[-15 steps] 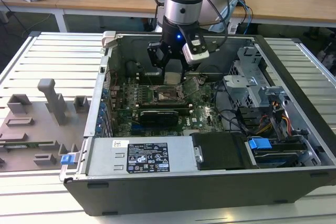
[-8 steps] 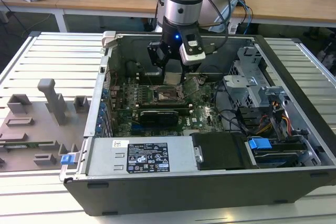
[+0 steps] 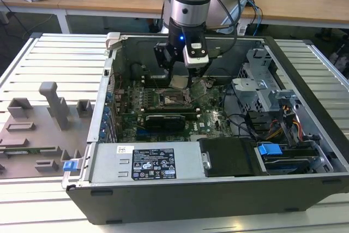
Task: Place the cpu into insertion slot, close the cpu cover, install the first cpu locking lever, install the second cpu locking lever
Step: 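Place the cpu into insertion slot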
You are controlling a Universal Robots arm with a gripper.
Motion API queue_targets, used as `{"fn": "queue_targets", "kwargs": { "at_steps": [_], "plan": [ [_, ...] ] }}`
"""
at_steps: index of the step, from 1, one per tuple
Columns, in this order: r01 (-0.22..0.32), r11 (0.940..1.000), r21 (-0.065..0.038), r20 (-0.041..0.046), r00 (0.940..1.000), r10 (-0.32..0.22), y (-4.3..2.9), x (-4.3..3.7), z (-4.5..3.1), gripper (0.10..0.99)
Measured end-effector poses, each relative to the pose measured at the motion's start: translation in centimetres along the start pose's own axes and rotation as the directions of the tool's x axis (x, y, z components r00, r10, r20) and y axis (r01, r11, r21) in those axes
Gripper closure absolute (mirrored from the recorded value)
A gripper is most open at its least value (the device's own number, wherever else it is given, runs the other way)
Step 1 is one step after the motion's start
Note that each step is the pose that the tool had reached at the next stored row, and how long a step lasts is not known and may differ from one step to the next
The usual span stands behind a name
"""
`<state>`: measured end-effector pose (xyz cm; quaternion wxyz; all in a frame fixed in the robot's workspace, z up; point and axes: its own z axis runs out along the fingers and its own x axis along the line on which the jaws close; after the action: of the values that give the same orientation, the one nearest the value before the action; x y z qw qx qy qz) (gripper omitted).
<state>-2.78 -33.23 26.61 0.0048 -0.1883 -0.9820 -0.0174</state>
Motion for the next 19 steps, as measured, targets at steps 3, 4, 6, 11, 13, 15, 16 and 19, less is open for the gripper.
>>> {"fn": "queue_targets", "kwargs": {
  "at_steps": [3, 4, 6, 11, 13, 15, 16, 19],
  "plan": [
    [-0.042, 0.9991, 0.0, 0.0017, 0.9991, 0.042, 0.0, 0.0, 0.02, 0.541],
    [-0.057, 0.9984, 0.0, 0.0023, 0.9984, 0.057, 0.0, 0.0, 0.03, 0.541],
    [-0.071, 0.9975, 0.0, 0.0028, 0.9975, 0.071, 0.0, 0.0, 0.03, 0.541],
    [-0.135, 0.9909, 0.0, 0.0054, 0.9909, 0.135, 0.0, 0.0, 0.05, 0.541],
    [-0.157, 0.9876, 0.0, 0.0062, 0.9875, 0.157, 0.0, 0.0, 0.06, 0.541],
    [-0.185, 0.9828, -0.001, 0.0071, 0.9827, 0.185, 0.0, 0.0, 0.07, 0.541],
    [-0.2, 0.9798, -0.001, 0.0075, 0.9798, 0.2, 0.0, 0.0, 0.08, 0.541],
    [-0.273, 0.9621, 0.002, 0.013, 0.962, 0.273, 0.0, 0.0, 0.1, 0.541]
  ]
}}
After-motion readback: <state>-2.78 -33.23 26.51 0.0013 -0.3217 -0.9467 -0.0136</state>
